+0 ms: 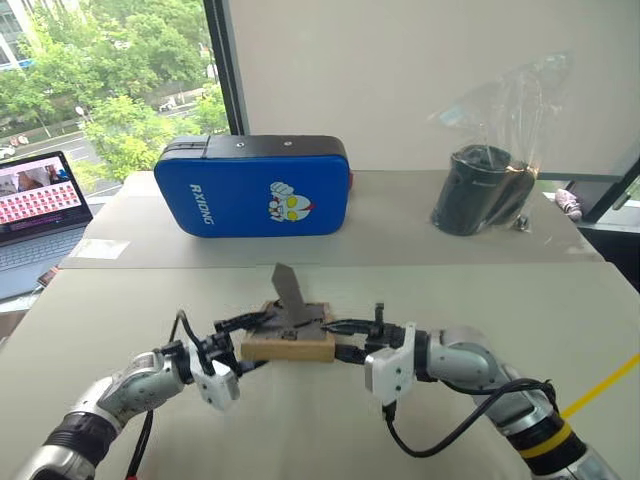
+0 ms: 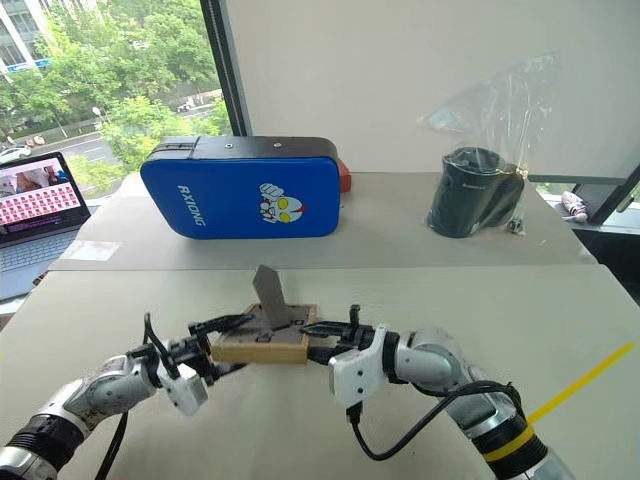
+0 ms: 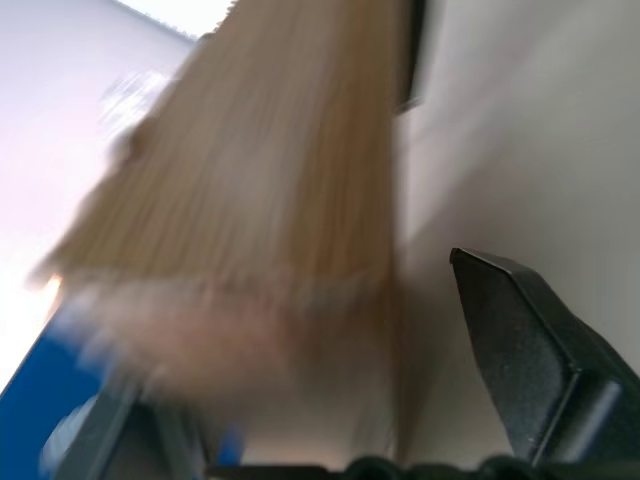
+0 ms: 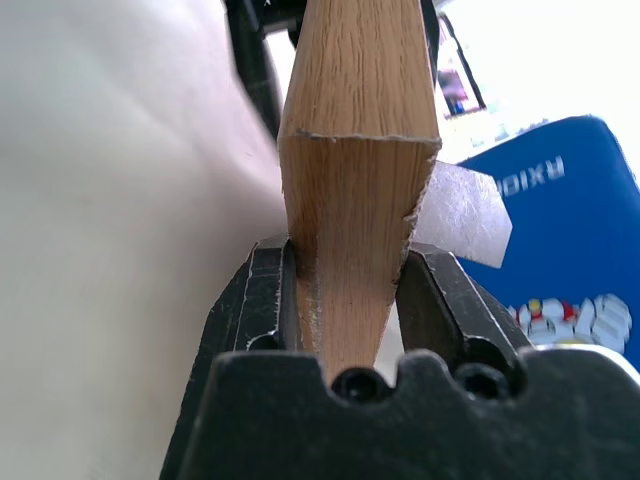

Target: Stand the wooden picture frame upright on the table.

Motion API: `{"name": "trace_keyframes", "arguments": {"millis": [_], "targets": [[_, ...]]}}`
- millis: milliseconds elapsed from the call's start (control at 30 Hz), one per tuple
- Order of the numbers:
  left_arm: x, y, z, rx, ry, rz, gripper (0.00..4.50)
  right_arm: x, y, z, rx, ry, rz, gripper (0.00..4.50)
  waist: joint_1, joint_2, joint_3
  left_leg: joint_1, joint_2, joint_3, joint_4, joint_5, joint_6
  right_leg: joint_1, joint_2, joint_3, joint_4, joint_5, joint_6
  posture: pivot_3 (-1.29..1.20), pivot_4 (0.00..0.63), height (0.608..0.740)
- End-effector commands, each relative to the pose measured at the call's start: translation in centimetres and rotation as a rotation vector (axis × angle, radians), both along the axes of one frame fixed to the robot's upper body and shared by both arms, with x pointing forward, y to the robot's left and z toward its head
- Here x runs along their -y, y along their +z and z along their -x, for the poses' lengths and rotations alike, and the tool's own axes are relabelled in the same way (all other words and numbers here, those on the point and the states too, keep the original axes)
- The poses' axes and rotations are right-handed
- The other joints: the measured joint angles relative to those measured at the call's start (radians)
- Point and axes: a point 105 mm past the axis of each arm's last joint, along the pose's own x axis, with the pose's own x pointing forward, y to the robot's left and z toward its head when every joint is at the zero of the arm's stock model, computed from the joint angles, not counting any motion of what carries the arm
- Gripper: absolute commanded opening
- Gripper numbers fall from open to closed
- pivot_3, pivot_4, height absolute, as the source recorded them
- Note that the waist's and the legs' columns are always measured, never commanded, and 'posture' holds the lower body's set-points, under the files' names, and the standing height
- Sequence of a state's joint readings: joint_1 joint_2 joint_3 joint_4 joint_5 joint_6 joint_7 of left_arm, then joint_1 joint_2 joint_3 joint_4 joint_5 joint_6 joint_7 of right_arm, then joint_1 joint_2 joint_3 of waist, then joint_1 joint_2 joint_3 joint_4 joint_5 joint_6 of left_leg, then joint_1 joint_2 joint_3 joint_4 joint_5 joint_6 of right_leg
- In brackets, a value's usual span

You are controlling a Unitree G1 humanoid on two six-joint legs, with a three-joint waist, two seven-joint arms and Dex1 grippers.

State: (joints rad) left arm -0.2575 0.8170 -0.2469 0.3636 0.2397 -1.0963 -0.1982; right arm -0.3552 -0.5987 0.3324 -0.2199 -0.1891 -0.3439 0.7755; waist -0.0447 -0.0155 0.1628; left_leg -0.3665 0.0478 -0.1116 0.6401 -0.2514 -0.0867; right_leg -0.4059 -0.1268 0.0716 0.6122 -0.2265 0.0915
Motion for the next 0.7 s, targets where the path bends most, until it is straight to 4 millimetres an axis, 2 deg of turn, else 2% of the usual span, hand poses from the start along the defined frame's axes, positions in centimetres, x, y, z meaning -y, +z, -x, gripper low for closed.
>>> {"name": "trace_keyframes", "arguments": {"millis": [33,100,133,167,200,267,400,433,567,700], "targets": [[-2.3,2.2,-0.3,-0.025,0.176,0.137,3.30,2.3,5.4,-2.1,-0.182,-0.116,-0.181,1.20,-0.005,0.000,0.001,0.000,0.000,0.000,0.000,0.000,0.000,0.000,0.000,0.000,0.001,0.000,0.000,0.00,0.150,0.740],[-1.9,1.4,0.9,-0.074,0.184,0.144,3.30,3.6,7.0,-3.4,-0.398,-0.170,-0.296,1.20,-0.002,0.000,0.001,0.000,0.000,0.000,0.000,0.000,0.000,0.000,0.000,0.000,0.001,0.000,0.000,0.00,0.150,0.740],[-1.7,1.1,1.4,-0.090,0.183,0.143,3.30,4.0,7.6,-3.8,-0.461,-0.186,-0.331,1.20,-0.002,0.000,0.001,0.001,0.000,0.000,0.000,0.000,0.000,0.000,0.000,0.000,0.001,0.000,0.000,0.00,0.150,0.740],[-1.4,0.7,1.9,-0.108,0.178,0.140,3.30,4.4,7.7,-4.1,-0.598,-0.208,-0.367,1.20,0.000,0.001,0.001,0.000,0.000,0.000,0.000,0.000,0.000,0.000,0.000,0.000,0.001,0.000,-0.001,0.00,0.150,0.740],[-1.1,0.6,2.3,-0.121,0.178,0.147,3.30,4.8,8.4,-4.3,-0.635,-0.206,-0.384,1.20,0.002,0.001,0.001,0.000,0.000,0.000,0.000,0.000,0.000,0.000,0.000,0.000,0.001,0.000,-0.001,0.00,0.150,0.740],[-0.6,0.6,2.7,-0.129,0.179,0.153,3.30,5.5,8.4,-4.6,-0.843,-0.235,-0.404,1.20,0.007,0.001,0.001,0.000,0.000,0.000,0.000,0.000,0.000,0.000,0.000,0.000,0.001,0.000,-0.001,0.00,0.150,0.740],[-0.2,0.7,2.8,-0.134,0.189,0.162,3.30,6.3,8.3,-4.4,-1.043,-0.220,-0.369,1.20,0.018,0.001,0.002,0.000,0.000,0.000,0.000,0.000,0.001,0.000,0.000,-0.001,0.000,0.000,-0.001,0.00,0.150,0.740],[-0.1,0.7,2.8,-0.136,0.190,0.163,3.30,6.3,8.1,-4.4,-1.115,-0.222,-0.364,1.20,0.019,0.001,0.002,-0.001,0.000,0.000,0.000,0.000,0.001,0.000,0.000,-0.001,0.000,0.000,-0.001,0.00,0.150,0.740],[0.4,0.7,2.9,-0.145,0.186,0.172,3.30,6.8,5.6,-5.3,-1.181,-0.304,-0.291,1.20,0.016,0.001,0.002,-0.001,0.000,0.000,0.000,-0.001,0.002,-0.002,0.000,0.000,0.000,0.000,-0.001,0.00,0.150,0.740],[0.5,0.7,3.0,-0.149,0.183,0.168,3.30,6.7,3.7,-5.4,-1.212,-0.311,-0.255,1.20,0.005,0.001,0.002,-0.001,0.000,0.000,0.000,-0.001,0.002,-0.002,0.000,0.000,0.000,0.000,-0.001,0.00,0.150,0.740]]}}
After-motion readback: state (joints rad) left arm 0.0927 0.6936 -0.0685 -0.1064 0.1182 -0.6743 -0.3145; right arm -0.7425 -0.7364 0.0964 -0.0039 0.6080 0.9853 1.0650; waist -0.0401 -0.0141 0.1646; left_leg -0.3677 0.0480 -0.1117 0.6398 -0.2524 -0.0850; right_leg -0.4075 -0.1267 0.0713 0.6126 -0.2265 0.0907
